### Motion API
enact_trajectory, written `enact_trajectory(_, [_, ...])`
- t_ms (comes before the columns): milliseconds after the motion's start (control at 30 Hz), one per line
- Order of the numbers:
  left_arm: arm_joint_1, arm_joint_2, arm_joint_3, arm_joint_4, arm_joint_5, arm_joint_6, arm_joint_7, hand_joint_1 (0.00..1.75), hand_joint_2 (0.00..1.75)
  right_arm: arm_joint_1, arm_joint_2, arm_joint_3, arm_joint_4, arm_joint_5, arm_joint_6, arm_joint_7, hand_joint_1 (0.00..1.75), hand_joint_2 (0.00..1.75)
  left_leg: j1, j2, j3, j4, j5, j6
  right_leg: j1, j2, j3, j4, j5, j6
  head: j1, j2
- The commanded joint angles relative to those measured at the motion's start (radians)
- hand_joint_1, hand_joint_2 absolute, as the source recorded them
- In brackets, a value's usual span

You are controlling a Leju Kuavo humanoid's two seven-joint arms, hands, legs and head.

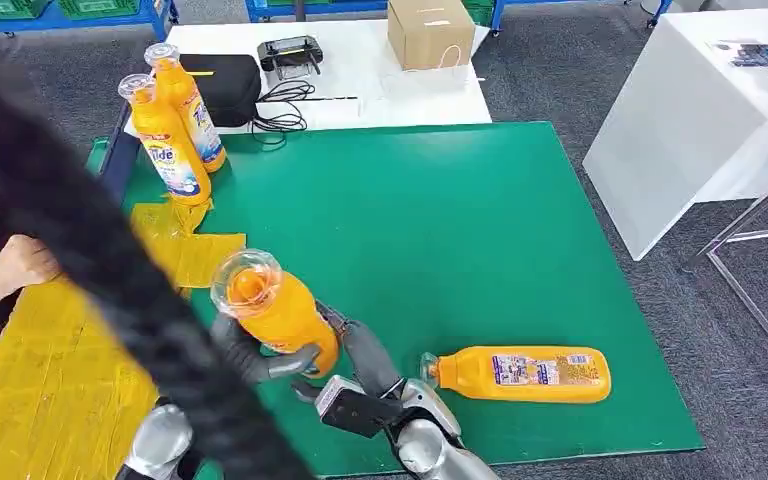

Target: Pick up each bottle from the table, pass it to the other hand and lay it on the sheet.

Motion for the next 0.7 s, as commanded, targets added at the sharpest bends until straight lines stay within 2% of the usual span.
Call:
enact_trajectory(33, [-0.112,0.134,0.217,0.12,-0.371,0.184,0.088,1.75,1.75,0.11,-0.081,-0.139,-0.312,0.021,-0.051,-0.015,0.0,1.75,0.0,-0.002,0.002,0.0,-0.001,-0.001,0.001,-0.002,0.002,0.0,-0.001,-0.001,0.0,0.0])
enact_trajectory(100, [-0.14,0.154,0.245,0.16,-0.522,0.231,0.123,1.75,1.75,0.126,-0.081,-0.17,-0.346,0.025,-0.054,-0.016,0.0,1.75,0.002,-0.002,0.003,0.001,-0.001,-0.001,0.002,-0.003,0.004,0.0,-0.002,-0.001,0.0,0.0])
enact_trajectory(167, [-0.166,0.165,0.275,0.203,-0.515,0.183,0.122,1.75,1.75,0.126,-0.083,-0.184,-0.353,0.026,-0.048,-0.021,0.0,1.75,0.002,-0.002,0.003,0.001,-0.001,-0.001,0.002,-0.003,0.004,0.0,-0.002,-0.001,0.0,0.0])
enact_trajectory(367, [-0.203,0.198,0.274,0.328,-0.757,0.276,0.172,1.75,1.75,0.11,-0.077,-0.183,-0.372,0.019,-0.035,-0.031,0.0,1.75,0.002,-0.001,0.003,0.0,-0.001,-0.001,0.001,-0.002,0.004,-0.001,-0.001,-0.001,0.0,0.0])
enact_trajectory(467, [-0.198,0.199,0.292,0.356,-0.745,0.259,0.165,1.75,1.75,0.104,-0.082,-0.177,-0.384,0.02,-0.028,-0.029,0.0,1.75,0.002,0.0,0.004,0.0,-0.002,-0.001,0.002,-0.001,0.005,-0.001,-0.002,-0.001,0.0,0.0])
enact_trajectory(600, [-0.23,0.213,0.283,0.473,-0.856,0.285,0.195,1.75,1.75,0.089,-0.081,-0.171,-0.375,0.013,-0.017,-0.024,0.0,1.75,0.002,0.0,0.003,0.0,-0.001,-0.001,0.001,-0.001,0.004,-0.001,-0.001,-0.001,0.0,0.0])
enact_trajectory(700, [-0.258,0.184,0.285,0.569,-0.878,0.297,0.21,1.75,1.75,0.076,-0.078,-0.163,-0.369,0.012,-0.013,-0.021,0.0,1.75,0.002,0.0,0.005,-0.001,-0.001,-0.001,0.002,-0.002,0.005,-0.001,-0.001,-0.001,0.0,0.0])
